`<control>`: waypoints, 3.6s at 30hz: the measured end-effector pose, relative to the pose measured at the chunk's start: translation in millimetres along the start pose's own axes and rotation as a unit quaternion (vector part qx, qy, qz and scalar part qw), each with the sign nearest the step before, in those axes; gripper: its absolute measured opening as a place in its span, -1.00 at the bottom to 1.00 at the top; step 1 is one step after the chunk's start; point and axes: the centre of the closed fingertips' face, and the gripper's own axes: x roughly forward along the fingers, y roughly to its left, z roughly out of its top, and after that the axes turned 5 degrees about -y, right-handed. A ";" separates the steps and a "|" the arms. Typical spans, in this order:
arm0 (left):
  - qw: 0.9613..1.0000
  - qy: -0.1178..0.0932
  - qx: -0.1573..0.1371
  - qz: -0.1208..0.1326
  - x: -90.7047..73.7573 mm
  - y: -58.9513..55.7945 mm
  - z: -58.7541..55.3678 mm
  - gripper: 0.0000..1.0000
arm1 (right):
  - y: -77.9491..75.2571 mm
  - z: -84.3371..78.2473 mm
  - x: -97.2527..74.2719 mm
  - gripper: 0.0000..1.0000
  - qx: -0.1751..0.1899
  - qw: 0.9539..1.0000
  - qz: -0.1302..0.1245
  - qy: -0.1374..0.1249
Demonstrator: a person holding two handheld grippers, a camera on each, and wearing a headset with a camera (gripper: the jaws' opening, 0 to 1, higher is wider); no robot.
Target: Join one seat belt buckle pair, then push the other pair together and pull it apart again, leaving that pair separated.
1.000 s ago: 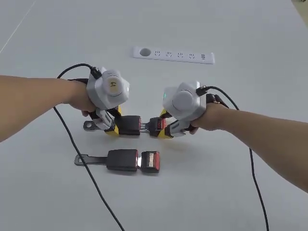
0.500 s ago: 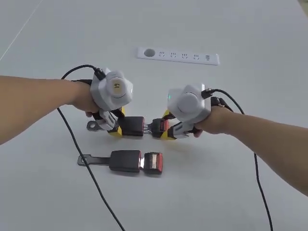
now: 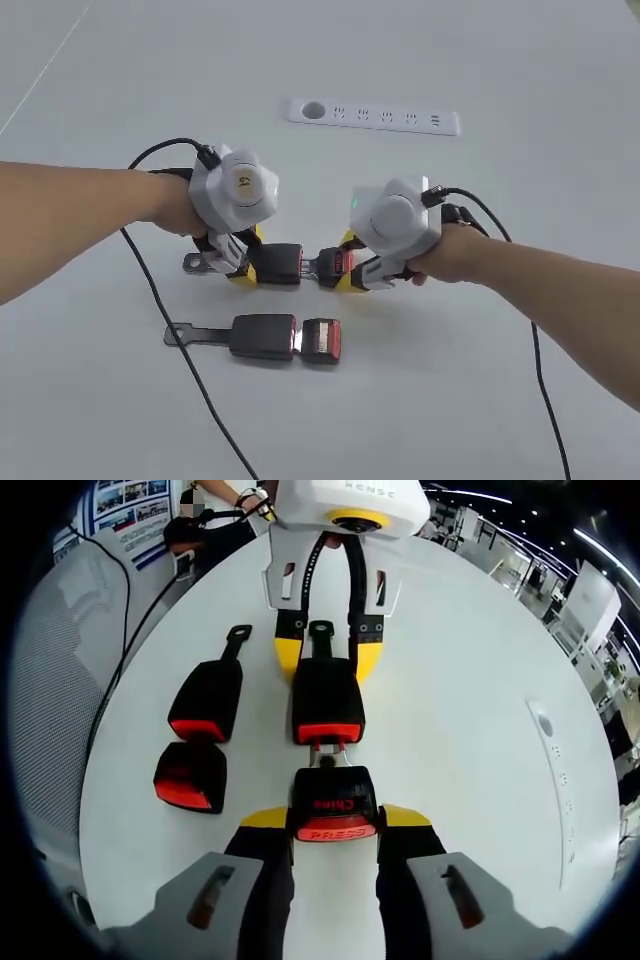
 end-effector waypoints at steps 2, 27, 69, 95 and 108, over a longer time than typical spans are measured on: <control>1.000 0.002 0.001 -0.002 -1.4 -1.6 1.8 -0.40 | -0.2 0.3 -0.2 -0.42 0.002 1.000 0.001 -0.001; 1.000 -0.004 -0.001 -0.001 -2.8 -3.8 3.2 -0.40 | -0.4 2.0 2.6 -0.43 0.005 1.000 0.001 0.010; 1.000 -0.023 0.009 0.004 -2.3 -3.8 4.8 -0.41 | 0.9 17.1 15.0 -0.46 0.011 1.000 -0.008 0.014; 1.000 -0.016 0.002 0.004 -1.7 -3.7 2.6 -0.39 | -2.5 0.3 4.6 -0.41 0.001 1.000 -0.002 0.020; 1.000 0.002 0.016 0.001 -1.1 -5.0 2.5 -0.38 | -2.0 -13.0 -1.1 -0.41 0.007 1.000 -0.003 0.030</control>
